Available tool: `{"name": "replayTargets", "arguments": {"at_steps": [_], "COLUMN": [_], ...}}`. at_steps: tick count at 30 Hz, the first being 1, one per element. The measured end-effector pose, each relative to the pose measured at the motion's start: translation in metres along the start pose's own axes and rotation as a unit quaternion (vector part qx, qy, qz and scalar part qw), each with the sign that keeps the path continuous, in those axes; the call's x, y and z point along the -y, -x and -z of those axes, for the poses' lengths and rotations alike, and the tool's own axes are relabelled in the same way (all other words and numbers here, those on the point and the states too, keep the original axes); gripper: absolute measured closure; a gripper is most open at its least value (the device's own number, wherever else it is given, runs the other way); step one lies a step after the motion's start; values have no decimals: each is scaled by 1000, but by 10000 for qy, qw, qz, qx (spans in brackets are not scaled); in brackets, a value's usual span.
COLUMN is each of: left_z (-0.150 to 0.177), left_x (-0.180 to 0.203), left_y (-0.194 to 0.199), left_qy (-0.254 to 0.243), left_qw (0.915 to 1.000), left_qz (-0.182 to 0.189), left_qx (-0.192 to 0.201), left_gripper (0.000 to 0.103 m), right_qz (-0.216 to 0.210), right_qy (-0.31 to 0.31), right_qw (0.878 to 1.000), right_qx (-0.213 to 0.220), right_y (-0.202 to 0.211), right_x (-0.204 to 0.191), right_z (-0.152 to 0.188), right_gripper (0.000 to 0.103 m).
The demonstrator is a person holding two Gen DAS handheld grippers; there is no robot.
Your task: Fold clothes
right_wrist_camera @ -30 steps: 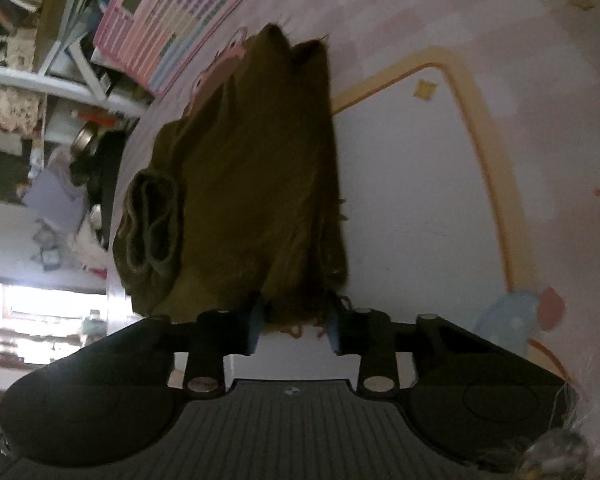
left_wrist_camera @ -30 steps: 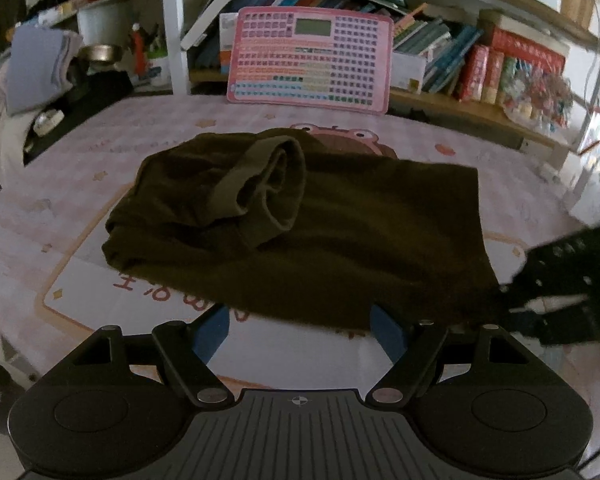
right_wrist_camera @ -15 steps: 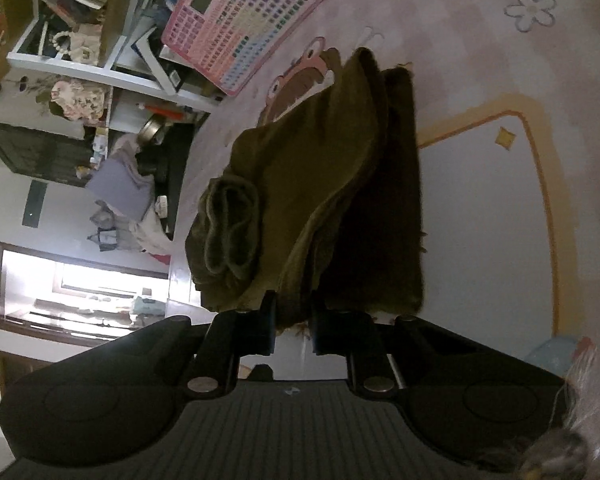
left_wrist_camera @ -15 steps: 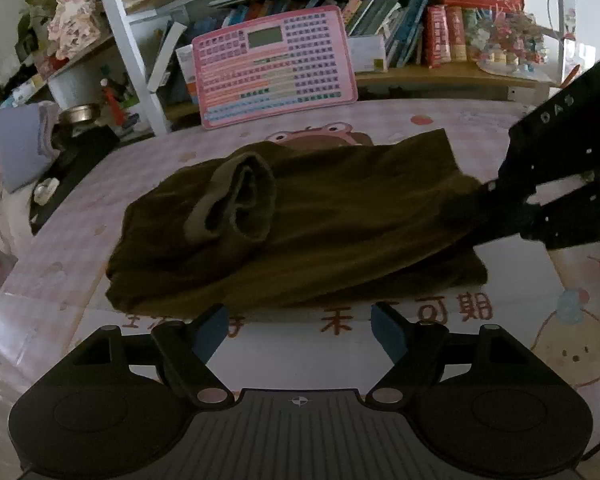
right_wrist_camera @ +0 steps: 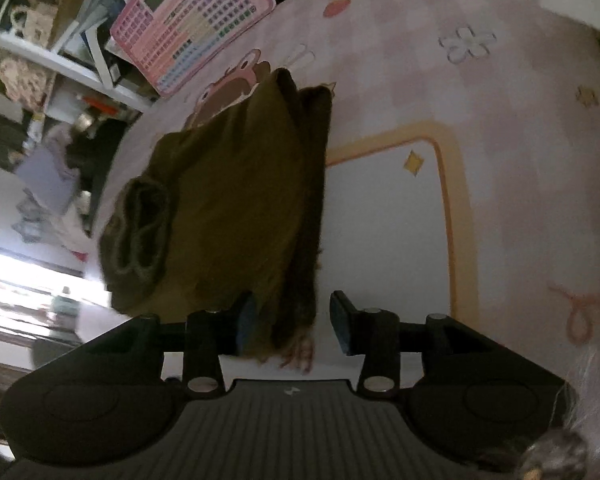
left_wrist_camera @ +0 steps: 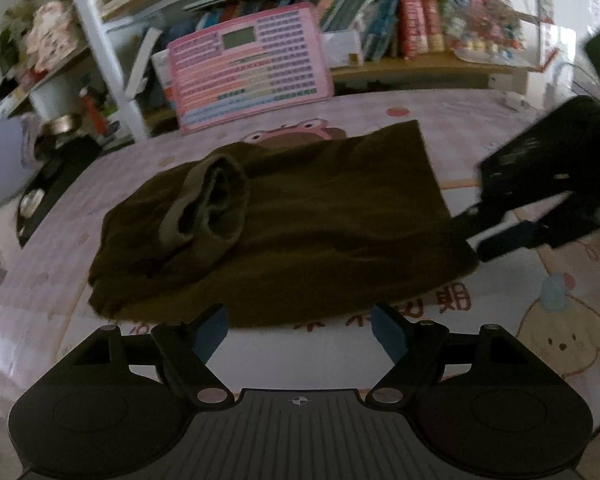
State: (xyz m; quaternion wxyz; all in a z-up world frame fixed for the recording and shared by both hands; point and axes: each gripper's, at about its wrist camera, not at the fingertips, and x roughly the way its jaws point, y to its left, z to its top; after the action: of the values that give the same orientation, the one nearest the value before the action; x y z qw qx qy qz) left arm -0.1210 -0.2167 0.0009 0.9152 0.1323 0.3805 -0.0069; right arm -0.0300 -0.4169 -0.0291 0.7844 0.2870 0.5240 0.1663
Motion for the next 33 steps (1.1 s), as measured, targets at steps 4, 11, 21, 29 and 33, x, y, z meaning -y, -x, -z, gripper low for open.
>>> {"name": "replayTargets", "arguments": {"at_steps": [4,11,21,29,33], "left_z": [-4,-7,-26,-31,-37], "left_x": [13,48,88,83,69], "left_y": [-1,-27,-59,-54,-33], "left_qy": [-334,-1657,-2908,-2881,-2517], "left_qw": [9993,9854,9499,9504,9602], "left_qz": [132,-113,-488,-262,-83], "left_qx": [109,381,1032,1146,1206], "left_gripper": [22,17,40,93,93], "right_qz": [23,-787,-967,-1106,-1173], "right_qy": [316,-474,-656,-1329,-1663], "right_qw": [9994,9958,9931,9849,9791], "right_qx": [103,-1,-41,-20,-10], "right_y": [-18,-9,-6,-16,-21], "right_x": [-10,-6,-9,8,17], "right_z": [-3,-24,-29,-43,-50], "right_gripper": [87,92,92,34,30]}}
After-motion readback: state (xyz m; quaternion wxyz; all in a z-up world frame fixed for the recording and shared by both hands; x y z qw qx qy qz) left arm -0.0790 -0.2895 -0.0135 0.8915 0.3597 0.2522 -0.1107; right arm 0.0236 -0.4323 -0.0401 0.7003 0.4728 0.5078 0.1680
